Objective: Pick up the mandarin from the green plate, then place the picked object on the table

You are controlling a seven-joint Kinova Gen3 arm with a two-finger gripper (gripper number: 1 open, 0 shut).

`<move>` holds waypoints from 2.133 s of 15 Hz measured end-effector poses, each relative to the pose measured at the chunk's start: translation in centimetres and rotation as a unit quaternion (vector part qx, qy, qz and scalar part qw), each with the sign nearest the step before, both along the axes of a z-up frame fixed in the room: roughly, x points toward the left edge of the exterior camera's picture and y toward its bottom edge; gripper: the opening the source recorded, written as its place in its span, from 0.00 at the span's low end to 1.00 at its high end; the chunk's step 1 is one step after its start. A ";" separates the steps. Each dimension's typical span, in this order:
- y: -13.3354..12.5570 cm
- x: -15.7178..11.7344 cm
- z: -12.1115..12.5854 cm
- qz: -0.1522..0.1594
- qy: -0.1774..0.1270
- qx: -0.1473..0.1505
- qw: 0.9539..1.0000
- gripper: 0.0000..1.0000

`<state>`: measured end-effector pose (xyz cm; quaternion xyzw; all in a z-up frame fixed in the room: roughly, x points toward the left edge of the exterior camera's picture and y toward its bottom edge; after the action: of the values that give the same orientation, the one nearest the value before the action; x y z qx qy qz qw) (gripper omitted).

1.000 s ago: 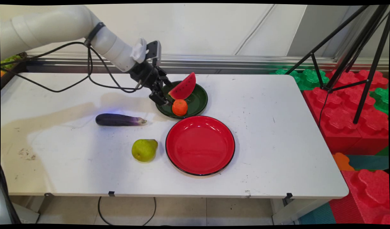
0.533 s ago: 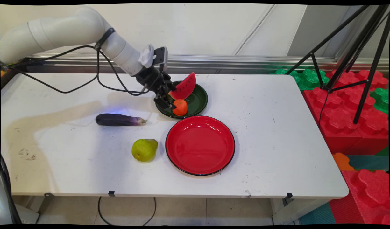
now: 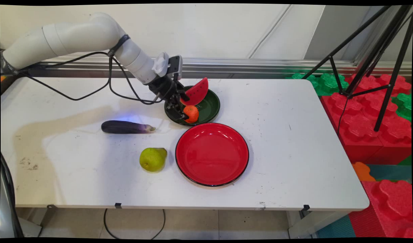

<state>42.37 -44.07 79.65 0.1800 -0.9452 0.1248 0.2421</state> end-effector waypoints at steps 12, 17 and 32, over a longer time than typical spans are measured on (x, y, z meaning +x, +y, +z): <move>-1.1 -0.4 -0.2 -0.002 0.004 0.002 1.000 0.00; -0.8 -0.1 1.2 0.006 0.019 -0.005 1.000 0.00; 7.9 3.8 8.8 0.035 0.033 -0.001 0.999 0.00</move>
<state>46.13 -36.17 88.44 0.2171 -0.9295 0.1281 0.2691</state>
